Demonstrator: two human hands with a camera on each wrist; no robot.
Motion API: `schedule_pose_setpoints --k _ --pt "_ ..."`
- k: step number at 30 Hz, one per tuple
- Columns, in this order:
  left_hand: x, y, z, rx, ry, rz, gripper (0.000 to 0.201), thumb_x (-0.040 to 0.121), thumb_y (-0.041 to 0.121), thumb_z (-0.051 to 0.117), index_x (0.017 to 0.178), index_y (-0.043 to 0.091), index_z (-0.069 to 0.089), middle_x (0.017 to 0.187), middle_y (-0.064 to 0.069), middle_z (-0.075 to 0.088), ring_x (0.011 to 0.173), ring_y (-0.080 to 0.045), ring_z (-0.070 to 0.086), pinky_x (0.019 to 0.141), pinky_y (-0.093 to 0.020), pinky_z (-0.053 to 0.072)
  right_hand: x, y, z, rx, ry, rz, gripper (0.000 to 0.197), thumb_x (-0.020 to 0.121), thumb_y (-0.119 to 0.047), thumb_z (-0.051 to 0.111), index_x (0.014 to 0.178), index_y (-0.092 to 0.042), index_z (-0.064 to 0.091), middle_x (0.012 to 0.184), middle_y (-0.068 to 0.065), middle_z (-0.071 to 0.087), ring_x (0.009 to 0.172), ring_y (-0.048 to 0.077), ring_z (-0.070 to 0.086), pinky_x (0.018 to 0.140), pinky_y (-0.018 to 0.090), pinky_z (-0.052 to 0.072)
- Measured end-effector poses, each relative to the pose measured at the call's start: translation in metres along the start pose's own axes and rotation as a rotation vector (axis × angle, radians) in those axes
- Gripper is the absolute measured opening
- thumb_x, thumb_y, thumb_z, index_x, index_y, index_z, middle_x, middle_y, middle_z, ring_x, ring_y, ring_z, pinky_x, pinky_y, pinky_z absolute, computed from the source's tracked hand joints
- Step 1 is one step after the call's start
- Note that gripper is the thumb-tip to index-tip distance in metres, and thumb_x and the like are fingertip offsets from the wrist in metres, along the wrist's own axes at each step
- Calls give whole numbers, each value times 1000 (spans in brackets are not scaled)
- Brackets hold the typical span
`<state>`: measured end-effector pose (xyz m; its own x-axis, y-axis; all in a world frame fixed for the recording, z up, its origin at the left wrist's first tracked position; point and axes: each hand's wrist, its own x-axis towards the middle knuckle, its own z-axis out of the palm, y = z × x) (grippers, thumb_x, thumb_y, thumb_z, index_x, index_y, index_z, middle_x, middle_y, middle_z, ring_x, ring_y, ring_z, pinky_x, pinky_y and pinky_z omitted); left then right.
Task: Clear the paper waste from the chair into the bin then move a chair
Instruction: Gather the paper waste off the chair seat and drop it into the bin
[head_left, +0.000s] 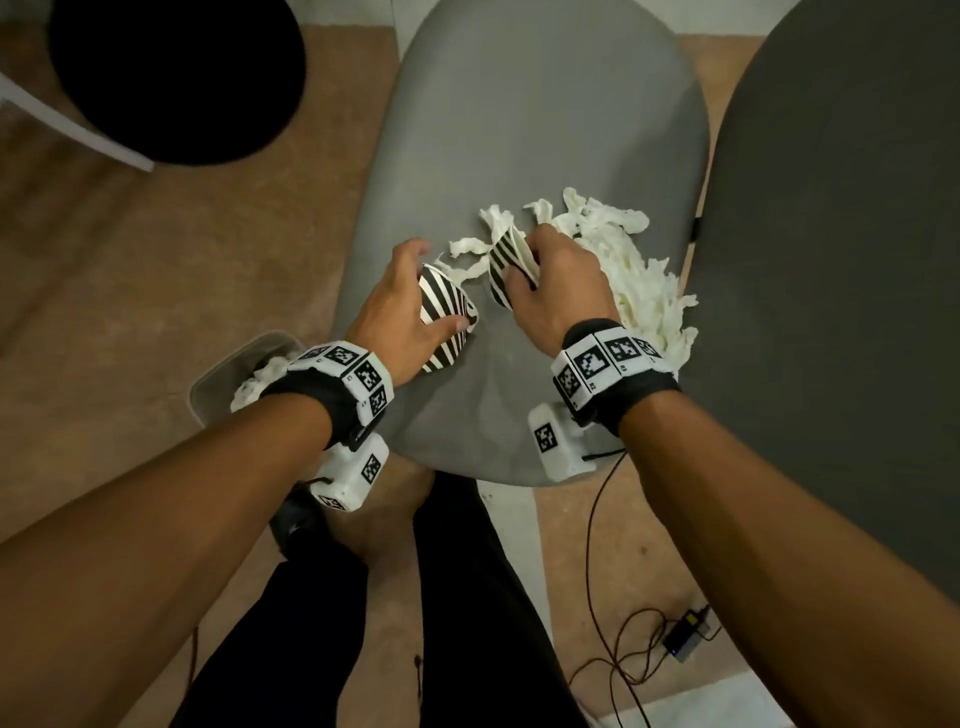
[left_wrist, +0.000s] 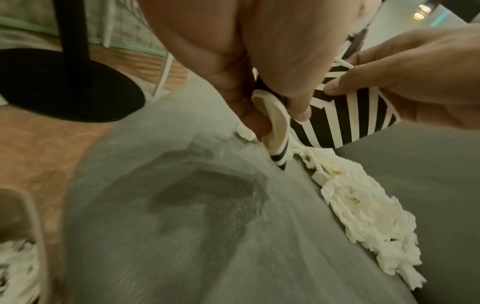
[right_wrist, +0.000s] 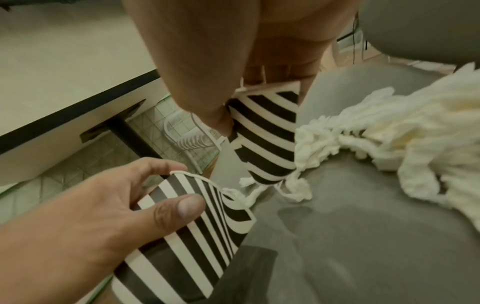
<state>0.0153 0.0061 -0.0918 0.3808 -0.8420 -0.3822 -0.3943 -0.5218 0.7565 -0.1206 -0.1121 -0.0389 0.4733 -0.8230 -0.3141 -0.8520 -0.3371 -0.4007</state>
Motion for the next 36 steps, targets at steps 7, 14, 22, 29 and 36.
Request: schedule_pose_setpoints --k 7,14,22,29,36 --pt "-27 -58 -39 -110 65 -152 54 83 37 73 125 29 41 104 4 65 90 -13 64 75 -25 52 -8 -69 44 274 13 37 25 94 -35 56 103 -11 56 93 4 70 85 24 63 76 35 50" --pt "-37 -166 -83 -224 469 -522 44 85 27 55 128 21 47 96 12 59 83 -9 60 71 -20 44 -21 -153 147 369 -314 -9 29 92 -29 53 116 -12 55 102 6 68 90 25 62 74 28 43" --pt "-55 -294 -62 -56 242 -649 32 90 27 63 117 11 56 103 -5 68 92 -22 64 71 -23 46 -20 -167 289 -40 -600 33 39 98 -27 56 129 -5 54 119 13 67 106 32 66 78 33 52" --pt "-71 -319 -41 -55 62 -642 23 96 25 53 115 14 59 105 -7 66 105 -27 62 87 -29 47 -45 -140 336 -34 -699 78 52 93 -34 61 137 -12 45 127 14 64 115 34 62 86 32 48" --pt "-81 -269 -109 -26 72 -564 17 91 16 55 105 15 66 97 -3 69 90 -19 65 76 -24 44 -52 -172 277 163 -668 75 38 94 -29 53 131 -21 55 114 9 71 105 29 67 93 38 55"
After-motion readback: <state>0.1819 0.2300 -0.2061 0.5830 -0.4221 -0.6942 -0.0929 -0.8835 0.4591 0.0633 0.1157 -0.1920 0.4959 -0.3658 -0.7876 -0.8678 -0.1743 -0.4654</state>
